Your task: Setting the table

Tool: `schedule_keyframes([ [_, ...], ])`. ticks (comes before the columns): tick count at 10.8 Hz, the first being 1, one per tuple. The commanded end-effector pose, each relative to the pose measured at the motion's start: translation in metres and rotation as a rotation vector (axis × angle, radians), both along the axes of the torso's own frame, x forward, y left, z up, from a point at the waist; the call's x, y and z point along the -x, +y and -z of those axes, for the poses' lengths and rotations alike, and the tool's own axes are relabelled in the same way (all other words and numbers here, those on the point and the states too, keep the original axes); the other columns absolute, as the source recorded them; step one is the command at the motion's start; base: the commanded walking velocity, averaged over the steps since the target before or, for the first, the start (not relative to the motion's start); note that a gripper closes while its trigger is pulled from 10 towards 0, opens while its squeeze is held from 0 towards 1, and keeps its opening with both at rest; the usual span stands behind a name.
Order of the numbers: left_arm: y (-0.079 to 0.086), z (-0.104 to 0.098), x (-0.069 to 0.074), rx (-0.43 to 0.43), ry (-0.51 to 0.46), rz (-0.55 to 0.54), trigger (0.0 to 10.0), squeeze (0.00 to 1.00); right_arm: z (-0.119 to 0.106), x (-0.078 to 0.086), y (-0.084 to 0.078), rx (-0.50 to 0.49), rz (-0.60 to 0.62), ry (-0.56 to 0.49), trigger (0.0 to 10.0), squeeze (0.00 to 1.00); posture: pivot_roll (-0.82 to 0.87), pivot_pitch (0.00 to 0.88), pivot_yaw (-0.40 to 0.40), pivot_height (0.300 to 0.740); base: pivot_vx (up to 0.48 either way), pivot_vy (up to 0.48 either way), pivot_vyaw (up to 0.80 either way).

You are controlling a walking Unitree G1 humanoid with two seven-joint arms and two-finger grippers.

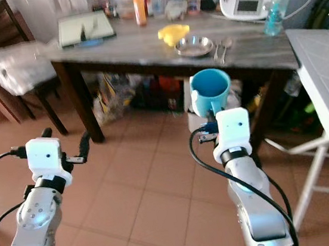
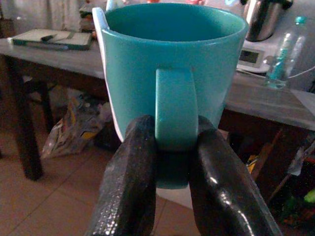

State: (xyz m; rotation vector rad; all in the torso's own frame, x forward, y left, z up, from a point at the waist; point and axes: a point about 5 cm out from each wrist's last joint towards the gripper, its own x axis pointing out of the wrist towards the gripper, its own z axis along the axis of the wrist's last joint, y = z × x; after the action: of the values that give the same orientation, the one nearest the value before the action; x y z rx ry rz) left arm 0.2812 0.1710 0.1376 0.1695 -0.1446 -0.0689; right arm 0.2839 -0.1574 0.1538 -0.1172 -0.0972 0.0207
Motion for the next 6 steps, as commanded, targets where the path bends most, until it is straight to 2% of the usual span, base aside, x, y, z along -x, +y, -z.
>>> schedule_keyframes([
  [1,-0.006,-0.0033,0.0008,0.007,-0.014,0.031,10.0,0.0,-0.0047,0.0015,-0.0068,-0.003,0.025,-0.017,10.0,0.0,0.06,0.021,0.02,0.74,0.394,0.0,0.0],
  [4,-0.008,-0.002,0.0013,0.008,-0.011,0.037,10.0,0.0,-0.0045,0.0018,-0.008,-0.007,0.032,-0.013,10.0,0.0,0.06,0.021,0.018,0.74,0.421,0.0,0.0],
  [6,-0.009,-0.0019,0.0009,0.004,-0.012,0.038,10.0,0.0,-0.0047,0.0016,-0.0089,-0.004,0.034,-0.011,10.0,0.0,0.05,0.022,0.017,0.74,0.457,0.0,-0.47],
])
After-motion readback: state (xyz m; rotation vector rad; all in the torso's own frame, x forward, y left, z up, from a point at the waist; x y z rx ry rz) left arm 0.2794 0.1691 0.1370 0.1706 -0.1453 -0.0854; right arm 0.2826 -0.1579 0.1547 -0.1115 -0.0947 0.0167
